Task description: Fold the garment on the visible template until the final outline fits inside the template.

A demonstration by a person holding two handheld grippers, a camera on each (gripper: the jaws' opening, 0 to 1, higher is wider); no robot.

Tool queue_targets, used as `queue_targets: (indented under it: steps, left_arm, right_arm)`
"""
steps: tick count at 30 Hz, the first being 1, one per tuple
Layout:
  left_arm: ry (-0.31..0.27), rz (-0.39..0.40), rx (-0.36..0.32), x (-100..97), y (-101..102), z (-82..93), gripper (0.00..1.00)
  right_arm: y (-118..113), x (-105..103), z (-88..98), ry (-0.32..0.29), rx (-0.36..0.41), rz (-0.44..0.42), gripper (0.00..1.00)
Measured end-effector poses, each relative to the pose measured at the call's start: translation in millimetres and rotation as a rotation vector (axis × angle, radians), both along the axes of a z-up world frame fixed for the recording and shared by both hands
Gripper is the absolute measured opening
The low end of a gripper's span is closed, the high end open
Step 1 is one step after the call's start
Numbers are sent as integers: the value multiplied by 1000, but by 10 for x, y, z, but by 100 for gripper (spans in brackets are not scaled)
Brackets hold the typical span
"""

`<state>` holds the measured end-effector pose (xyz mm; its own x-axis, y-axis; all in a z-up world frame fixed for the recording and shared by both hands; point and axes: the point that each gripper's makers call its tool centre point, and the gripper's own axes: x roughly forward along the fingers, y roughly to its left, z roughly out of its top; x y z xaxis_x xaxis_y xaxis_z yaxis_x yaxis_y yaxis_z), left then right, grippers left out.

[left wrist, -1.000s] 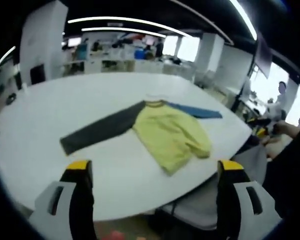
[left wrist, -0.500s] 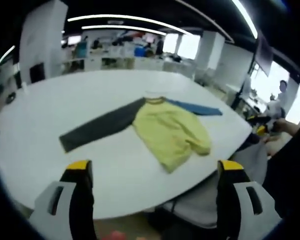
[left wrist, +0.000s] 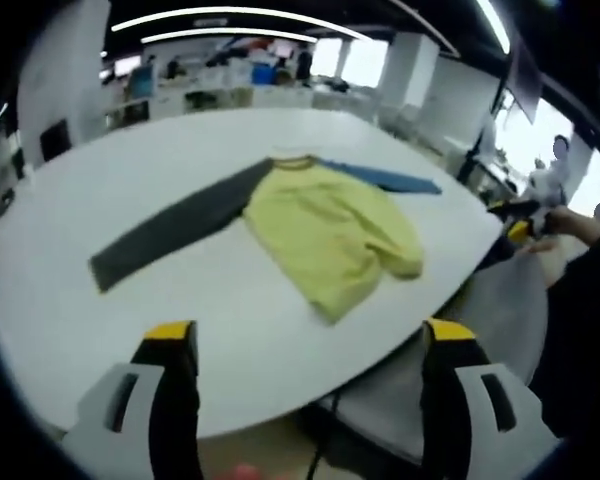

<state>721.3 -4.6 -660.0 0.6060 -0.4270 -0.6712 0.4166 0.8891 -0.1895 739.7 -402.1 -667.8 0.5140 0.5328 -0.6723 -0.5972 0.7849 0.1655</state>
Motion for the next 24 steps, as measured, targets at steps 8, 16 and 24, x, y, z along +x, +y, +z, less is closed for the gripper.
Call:
queue_targets:
  steps: [8,16,24]
  left_arm:
    - [51,-30,-37,114,-272,-425,70]
    - [67,-42,-75,284,-511,-691,55]
    - [87,-48,-55,343,-574,-954,38]
  right_arm:
    - [98,103,-167,13,-14,33,89]
    - [305,230,-459,15,-56,111,78]
    - [594,295,-686,34,-60,189,67]
